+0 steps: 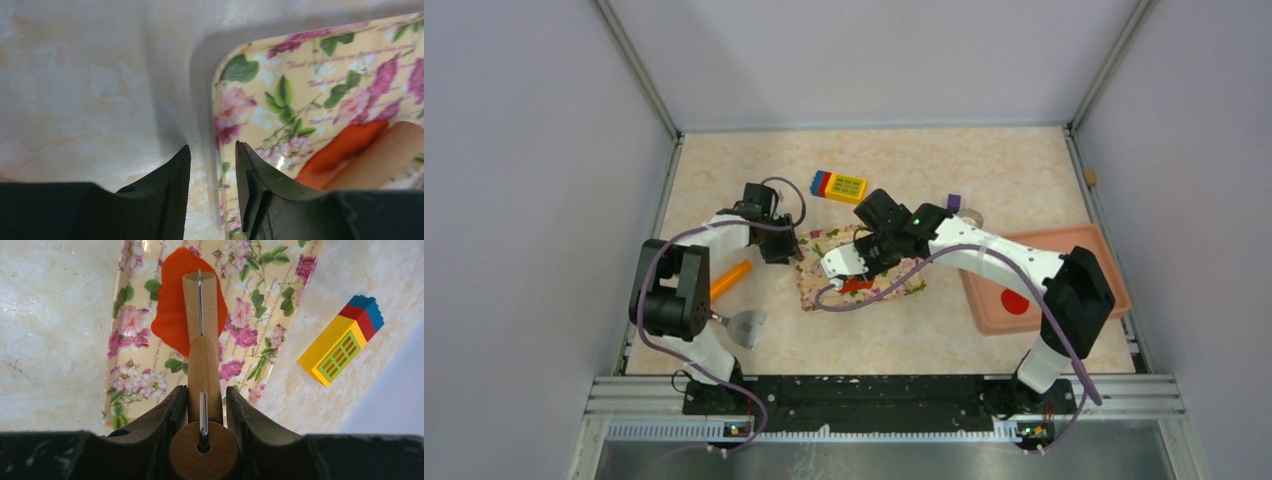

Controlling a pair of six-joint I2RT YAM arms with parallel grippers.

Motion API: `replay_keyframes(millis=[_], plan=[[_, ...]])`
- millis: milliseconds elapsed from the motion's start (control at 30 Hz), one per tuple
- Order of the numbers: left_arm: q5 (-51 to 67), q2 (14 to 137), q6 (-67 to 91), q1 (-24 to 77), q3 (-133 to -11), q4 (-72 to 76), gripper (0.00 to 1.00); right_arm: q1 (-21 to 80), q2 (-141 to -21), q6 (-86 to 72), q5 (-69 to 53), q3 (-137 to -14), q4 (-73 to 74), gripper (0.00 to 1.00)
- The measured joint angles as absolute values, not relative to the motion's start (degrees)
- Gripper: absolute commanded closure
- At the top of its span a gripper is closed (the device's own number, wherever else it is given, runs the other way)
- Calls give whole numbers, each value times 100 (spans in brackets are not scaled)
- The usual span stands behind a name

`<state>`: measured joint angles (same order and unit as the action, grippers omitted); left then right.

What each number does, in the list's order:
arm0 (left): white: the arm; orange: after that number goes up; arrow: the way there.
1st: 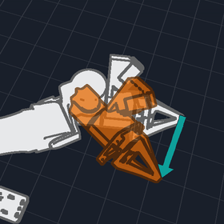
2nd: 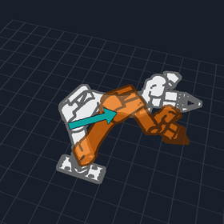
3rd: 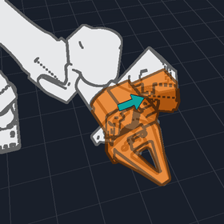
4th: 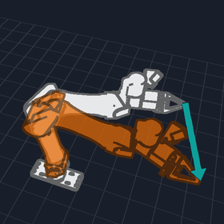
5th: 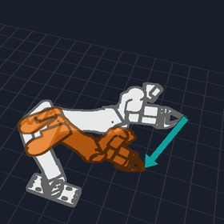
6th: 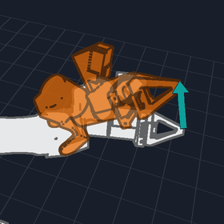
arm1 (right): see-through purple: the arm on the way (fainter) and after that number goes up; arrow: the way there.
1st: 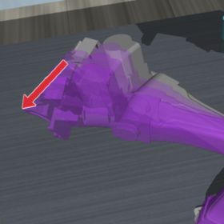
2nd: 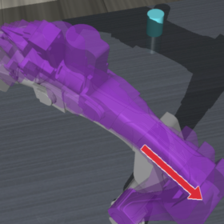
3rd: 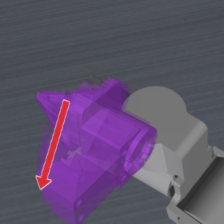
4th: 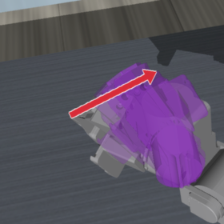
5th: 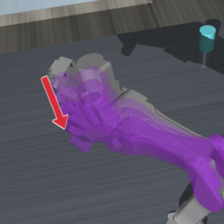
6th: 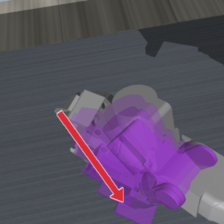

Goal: Roll out the dumpling wrappers from the dough

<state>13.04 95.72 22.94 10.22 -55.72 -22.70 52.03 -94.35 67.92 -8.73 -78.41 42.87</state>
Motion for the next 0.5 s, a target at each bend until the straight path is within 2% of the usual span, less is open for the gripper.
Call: replay_keyframes(millis=[100,233,267,500], plan=[[1411,9736,2353,1020,-5618,-2246,73,5203,-9581,6796,-891,-7843,4276,100],[1496,9902,2366,1017,-5723,-2222,97,5203,-9830,6847,-869,-8095,4351,100],[1529,9933,2401,1017,-5739,-2213,100,5203,-9902,6851,-869,-8180,4388,100],[1603,9992,2436,987,-5798,-2270,100,5214,-10645,6947,-596,-8831,4300,100]])
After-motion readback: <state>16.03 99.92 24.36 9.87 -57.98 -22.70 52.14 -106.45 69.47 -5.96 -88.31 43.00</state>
